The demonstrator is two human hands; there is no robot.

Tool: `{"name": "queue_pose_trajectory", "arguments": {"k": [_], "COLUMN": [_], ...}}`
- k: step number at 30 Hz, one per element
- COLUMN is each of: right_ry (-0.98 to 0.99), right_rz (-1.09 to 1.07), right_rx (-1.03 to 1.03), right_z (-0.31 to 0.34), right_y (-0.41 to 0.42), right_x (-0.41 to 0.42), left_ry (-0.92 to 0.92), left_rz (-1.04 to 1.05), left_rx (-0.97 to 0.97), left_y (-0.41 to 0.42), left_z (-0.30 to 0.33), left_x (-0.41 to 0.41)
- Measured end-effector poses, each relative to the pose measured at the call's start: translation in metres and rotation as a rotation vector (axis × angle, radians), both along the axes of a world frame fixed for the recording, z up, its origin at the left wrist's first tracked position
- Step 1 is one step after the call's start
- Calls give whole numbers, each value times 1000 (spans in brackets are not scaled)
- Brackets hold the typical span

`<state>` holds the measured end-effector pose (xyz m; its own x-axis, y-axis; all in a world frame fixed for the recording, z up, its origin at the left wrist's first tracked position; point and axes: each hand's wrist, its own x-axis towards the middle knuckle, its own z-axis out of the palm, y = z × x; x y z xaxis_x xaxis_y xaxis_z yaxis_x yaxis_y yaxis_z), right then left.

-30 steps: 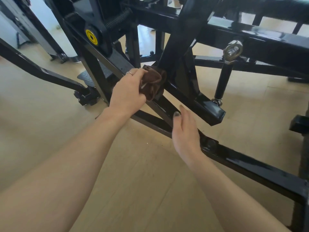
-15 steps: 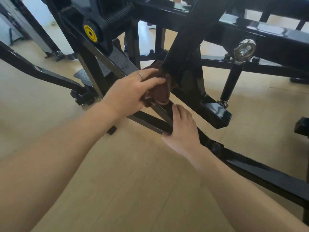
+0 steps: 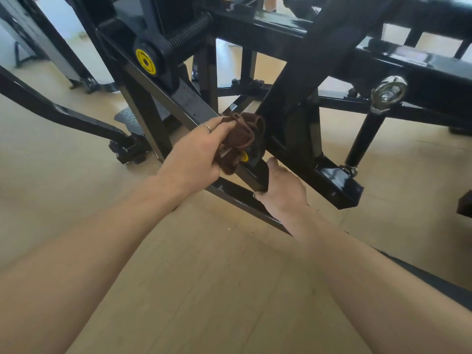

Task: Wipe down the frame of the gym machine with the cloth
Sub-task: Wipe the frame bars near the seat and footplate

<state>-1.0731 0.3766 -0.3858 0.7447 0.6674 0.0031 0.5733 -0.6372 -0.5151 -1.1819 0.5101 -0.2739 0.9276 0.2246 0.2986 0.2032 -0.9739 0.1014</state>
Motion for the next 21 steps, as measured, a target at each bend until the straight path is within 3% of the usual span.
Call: {"name": "queue_pose_trajectory", "arguments": {"k": [3, 9, 14, 16, 18, 21], "right_ry": [26, 72, 106, 124, 135, 144], "right_rz": [-3, -28, -40, -46, -47, -37], "right_rx": [35, 29, 19, 30, 48, 62], "right_z": [1, 5, 8, 8, 7, 4], "right_y": [-3, -1, 2, 3, 3, 1], "right_x": [2, -1, -3, -3, -4, -5], "left_ry": [20, 190, 185, 241, 270, 235], "left_rz": [-24, -229, -186, -130, -40, 33], "left_rx": [92, 527, 947, 909, 745, 629], "left_y": [12, 64, 78, 61, 40, 23], "left_z": [7, 52, 74, 51, 26, 11], "left_x": [1, 6, 0, 4, 10, 11]}}
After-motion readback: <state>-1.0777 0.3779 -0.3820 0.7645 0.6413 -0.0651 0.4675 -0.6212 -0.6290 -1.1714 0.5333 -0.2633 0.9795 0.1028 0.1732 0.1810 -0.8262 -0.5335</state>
